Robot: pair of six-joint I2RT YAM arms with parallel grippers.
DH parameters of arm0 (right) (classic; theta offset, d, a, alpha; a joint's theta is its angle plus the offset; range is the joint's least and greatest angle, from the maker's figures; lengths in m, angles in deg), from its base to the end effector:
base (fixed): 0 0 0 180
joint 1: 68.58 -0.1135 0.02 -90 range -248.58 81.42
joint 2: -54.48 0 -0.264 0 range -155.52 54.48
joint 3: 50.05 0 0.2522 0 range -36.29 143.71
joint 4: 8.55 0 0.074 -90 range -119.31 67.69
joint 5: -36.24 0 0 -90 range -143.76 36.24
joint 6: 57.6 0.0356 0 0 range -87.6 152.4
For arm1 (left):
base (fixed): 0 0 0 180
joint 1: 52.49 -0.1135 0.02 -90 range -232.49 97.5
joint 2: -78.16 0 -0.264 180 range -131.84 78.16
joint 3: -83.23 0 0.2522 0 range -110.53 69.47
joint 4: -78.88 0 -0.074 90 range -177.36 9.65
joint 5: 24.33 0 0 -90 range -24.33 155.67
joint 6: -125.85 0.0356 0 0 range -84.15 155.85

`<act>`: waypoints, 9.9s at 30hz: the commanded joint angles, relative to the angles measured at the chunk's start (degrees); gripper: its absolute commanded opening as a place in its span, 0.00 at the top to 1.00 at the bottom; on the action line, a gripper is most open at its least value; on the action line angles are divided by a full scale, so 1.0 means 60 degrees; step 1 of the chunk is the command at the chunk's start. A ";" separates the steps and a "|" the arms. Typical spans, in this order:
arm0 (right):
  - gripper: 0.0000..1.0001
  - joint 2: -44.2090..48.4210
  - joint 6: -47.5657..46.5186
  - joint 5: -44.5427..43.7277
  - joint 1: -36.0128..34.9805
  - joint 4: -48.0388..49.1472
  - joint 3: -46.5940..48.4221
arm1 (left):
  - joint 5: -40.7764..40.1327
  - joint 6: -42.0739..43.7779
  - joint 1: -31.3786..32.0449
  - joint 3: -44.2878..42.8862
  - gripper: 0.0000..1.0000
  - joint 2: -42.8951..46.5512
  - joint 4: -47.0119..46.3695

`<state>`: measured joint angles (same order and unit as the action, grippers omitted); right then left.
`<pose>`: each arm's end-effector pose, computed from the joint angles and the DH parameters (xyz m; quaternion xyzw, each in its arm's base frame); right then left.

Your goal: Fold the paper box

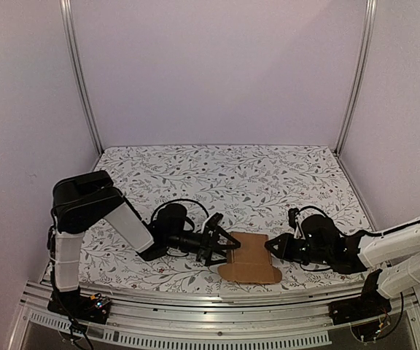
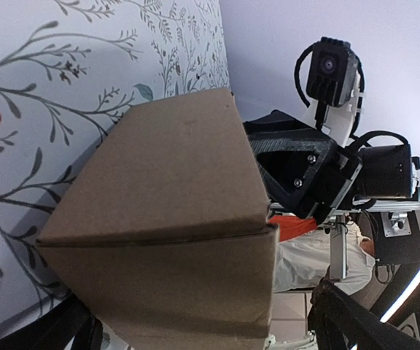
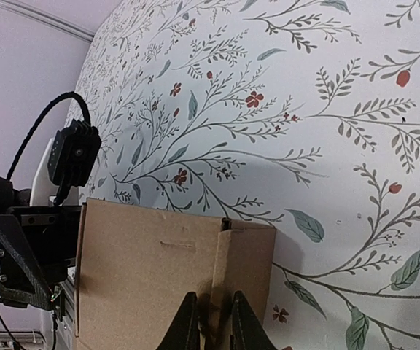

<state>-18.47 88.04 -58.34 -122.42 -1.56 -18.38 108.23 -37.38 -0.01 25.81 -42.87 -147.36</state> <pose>0.1336 0.1780 0.1378 0.0325 0.8830 0.3608 0.2984 0.2025 -0.3032 0.0839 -0.0762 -0.7773 0.6245 0.0084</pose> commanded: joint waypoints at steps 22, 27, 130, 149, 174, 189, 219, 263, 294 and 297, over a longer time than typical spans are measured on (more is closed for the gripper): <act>0.64 0.0453 -0.0261 -0.0186 0.0029 -0.1382 -0.0312 | -0.0315 -0.0489 0.0182 -0.0033 0.36 -0.0685 0.1481; 0.52 0.1359 -0.0968 -0.0184 0.0028 -0.2110 0.0216 | -0.0194 -0.0349 0.0011 0.0129 0.39 -0.0190 0.1725; 0.43 -0.1568 -2.4656 -0.4696 -0.6874 0.2939 0.3550 | 0.5380 0.1963 -0.1721 0.2389 0.30 0.8284 0.6558; 0.52 -0.0288 -2.2918 -0.5743 -0.6875 0.1733 0.3159 | 0.2171 0.5920 -0.1891 0.0440 0.01 1.0055 1.2368; 0.52 0.3035 -1.3075 -0.1123 -0.3219 -0.3225 0.2751 | -0.0839 0.7405 -0.2142 -0.0692 0.00 1.1212 1.2059; 0.56 0.0661 -1.0943 0.4200 -0.0985 -0.1204 0.2176 | -0.4611 0.9310 -0.0004 -0.1345 0.09 0.8883 1.3192; 0.61 -0.0784 -1.1177 0.3920 -0.0884 -0.0342 0.2361 | -0.5920 0.9816 0.0552 -0.2008 0.88 0.7298 1.4303; 0.64 -0.4063 -1.0856 0.0031 -0.1565 0.6134 0.0985 | -0.6700 0.7897 0.1041 -0.2807 1.00 0.5322 1.4026; 0.01 -0.1859 -0.9690 -0.0191 -0.1583 0.3857 0.0475 | -0.8306 0.6675 0.2027 -0.3051 1.00 0.4740 1.3783; 0.01 -0.0402 -0.9548 -0.0201 -0.1586 0.2165 0.0517 | -0.8608 0.6444 0.2115 -0.3168 1.00 0.4614 1.3804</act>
<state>-29.88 28.92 -59.59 -131.62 25.04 -14.88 58.46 4.06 10.99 8.23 -13.32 -64.59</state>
